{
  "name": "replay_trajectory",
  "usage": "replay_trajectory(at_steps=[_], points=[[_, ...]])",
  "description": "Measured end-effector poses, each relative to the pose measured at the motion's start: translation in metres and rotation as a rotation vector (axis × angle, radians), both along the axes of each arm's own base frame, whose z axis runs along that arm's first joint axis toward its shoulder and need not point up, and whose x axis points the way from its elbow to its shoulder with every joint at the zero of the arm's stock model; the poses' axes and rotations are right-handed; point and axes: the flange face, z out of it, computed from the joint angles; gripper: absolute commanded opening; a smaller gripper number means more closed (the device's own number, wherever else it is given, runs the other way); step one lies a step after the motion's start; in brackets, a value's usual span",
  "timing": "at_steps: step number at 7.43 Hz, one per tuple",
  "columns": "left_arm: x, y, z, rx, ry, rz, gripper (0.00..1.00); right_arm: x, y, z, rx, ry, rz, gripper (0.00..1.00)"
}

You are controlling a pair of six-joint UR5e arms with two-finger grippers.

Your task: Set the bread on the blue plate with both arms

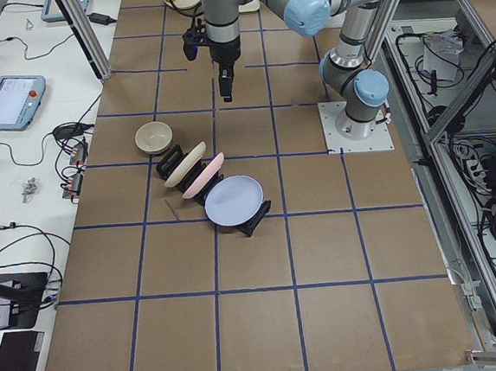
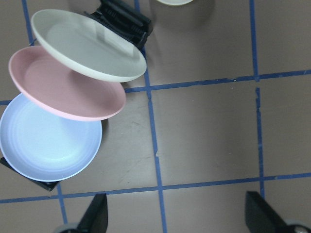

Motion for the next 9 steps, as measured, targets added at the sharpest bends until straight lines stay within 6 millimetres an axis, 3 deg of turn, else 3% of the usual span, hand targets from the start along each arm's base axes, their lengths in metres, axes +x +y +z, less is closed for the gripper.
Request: replay_trajectory(at_steps=[2,4,6,7,8,9], points=[[0.090,0.016,-0.027,0.025,0.047,-0.031,1.00,-0.044,-0.018,-0.059,-0.017,0.017,0.054,0.99],[0.159,0.004,-0.080,0.037,0.123,-0.053,1.00,-0.069,-0.017,-0.084,-0.023,0.022,0.068,0.99],[0.211,-0.009,-0.131,0.007,0.152,-0.085,1.00,-0.082,-0.011,-0.104,-0.001,0.006,0.080,0.99],[0.230,-0.012,-0.149,0.000,0.160,-0.088,1.00,-0.090,-0.008,-0.113,0.009,-0.002,0.077,0.91],[0.246,-0.018,-0.173,0.001,0.170,-0.092,0.99,-0.095,-0.005,-0.123,0.018,-0.008,0.072,0.69],[0.258,-0.024,-0.198,0.004,0.177,-0.096,0.99,-0.097,0.001,-0.131,0.023,-0.008,0.059,0.38]])
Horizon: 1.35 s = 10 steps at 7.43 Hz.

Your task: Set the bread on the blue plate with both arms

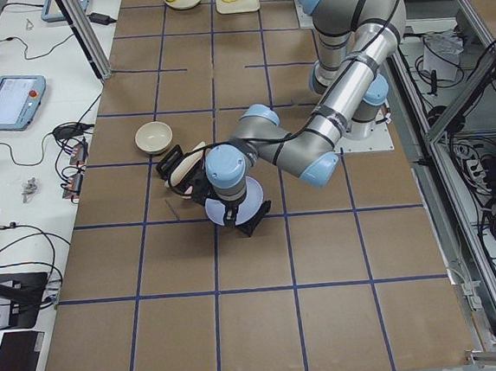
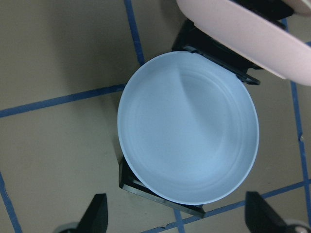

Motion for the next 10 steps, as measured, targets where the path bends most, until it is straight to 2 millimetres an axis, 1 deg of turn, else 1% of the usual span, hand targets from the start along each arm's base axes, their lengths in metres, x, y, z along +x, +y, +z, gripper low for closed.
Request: replay_trajectory(at_steps=[1,2,3,4,5,6,7,8,9,10], points=[[0.007,-0.005,-0.021,0.006,0.009,-0.004,0.98,-0.002,0.007,-0.005,0.011,0.017,-0.016,0.13],[0.010,-0.009,-0.038,0.015,0.021,-0.006,0.95,-0.005,0.013,-0.007,0.035,0.049,-0.025,0.05],[0.013,-0.014,-0.057,0.025,0.035,-0.009,0.91,-0.008,0.017,-0.005,0.060,0.080,-0.031,0.04],[0.014,-0.018,-0.072,0.031,0.044,-0.012,0.88,-0.009,0.018,0.002,0.083,0.093,-0.044,0.04],[0.014,-0.019,-0.083,0.038,0.054,-0.014,0.69,-0.007,0.015,0.017,0.105,0.089,-0.082,0.04],[0.014,-0.020,-0.091,0.045,0.063,-0.016,0.49,0.000,0.005,0.040,0.128,0.080,-0.130,0.04],[0.014,-0.022,-0.097,0.049,0.070,-0.021,0.30,0.021,-0.010,0.073,0.146,0.075,-0.172,0.07],[0.012,-0.024,-0.101,0.053,0.075,-0.025,0.11,0.056,-0.023,0.116,0.144,0.083,-0.206,0.07],[0.011,-0.024,-0.103,0.054,0.078,-0.027,0.04,0.092,-0.029,0.161,0.124,0.087,-0.235,0.07],[0.011,-0.025,-0.102,0.053,0.077,-0.029,0.03,0.122,-0.028,0.200,0.106,0.073,-0.267,0.07]])
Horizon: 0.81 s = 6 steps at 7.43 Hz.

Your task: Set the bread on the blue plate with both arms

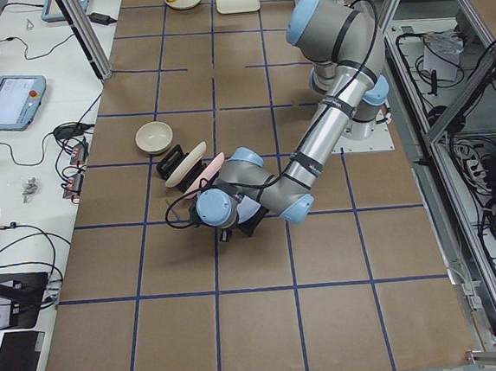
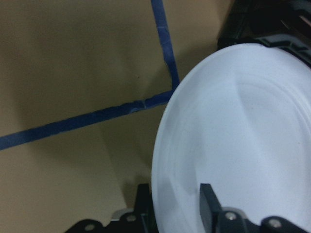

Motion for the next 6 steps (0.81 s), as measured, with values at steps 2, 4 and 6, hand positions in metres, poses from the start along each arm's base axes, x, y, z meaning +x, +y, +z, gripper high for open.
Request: replay_trajectory(at_steps=[2,4,6], points=[[-0.004,-0.005,0.011,-0.011,-0.014,-0.008,0.03,0.047,0.004,0.075,0.004,-0.029,-0.038,0.07],[-0.006,-0.007,0.046,-0.032,-0.045,-0.016,0.03,0.090,0.011,0.123,0.041,-0.025,-0.082,0.07],[-0.013,0.003,0.100,-0.040,-0.065,-0.023,0.03,0.149,0.015,0.137,0.054,0.006,-0.073,0.07]])
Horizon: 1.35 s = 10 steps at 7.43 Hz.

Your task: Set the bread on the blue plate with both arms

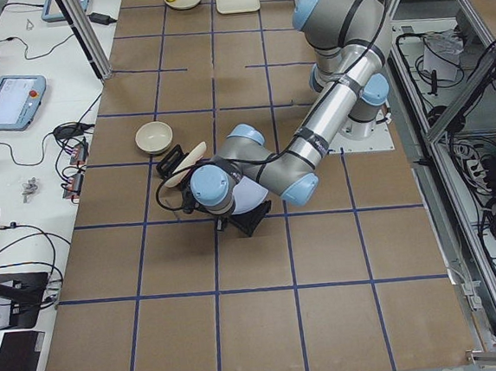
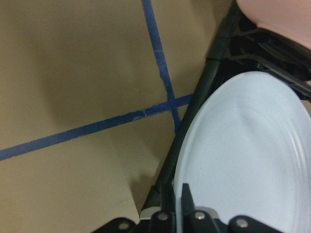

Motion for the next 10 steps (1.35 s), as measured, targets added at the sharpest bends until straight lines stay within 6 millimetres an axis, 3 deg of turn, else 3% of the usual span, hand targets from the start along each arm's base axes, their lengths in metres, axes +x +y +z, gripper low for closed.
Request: replay_trajectory(at_steps=[1,3,5,7,8,10], points=[[-0.009,0.007,0.031,-0.011,-0.018,-0.008,0.03,0.020,0.000,-0.003,0.008,0.008,-0.004,0.07],[-0.040,0.030,0.100,-0.039,-0.056,-0.011,0.03,0.035,-0.001,-0.008,0.021,0.007,-0.003,0.07],[-0.094,0.039,0.155,-0.066,-0.089,-0.037,0.04,0.037,-0.001,-0.012,0.028,0.006,-0.003,0.07],[-0.166,0.024,0.184,-0.080,-0.102,-0.080,0.04,0.038,0.000,-0.013,0.032,0.007,0.000,0.07],[-0.212,0.009,0.189,-0.080,-0.102,-0.099,0.04,0.037,0.000,-0.013,0.031,0.008,0.003,0.08],[-0.321,-0.022,0.185,-0.052,-0.092,-0.083,0.05,0.037,0.001,-0.014,0.031,0.009,0.005,0.08]])
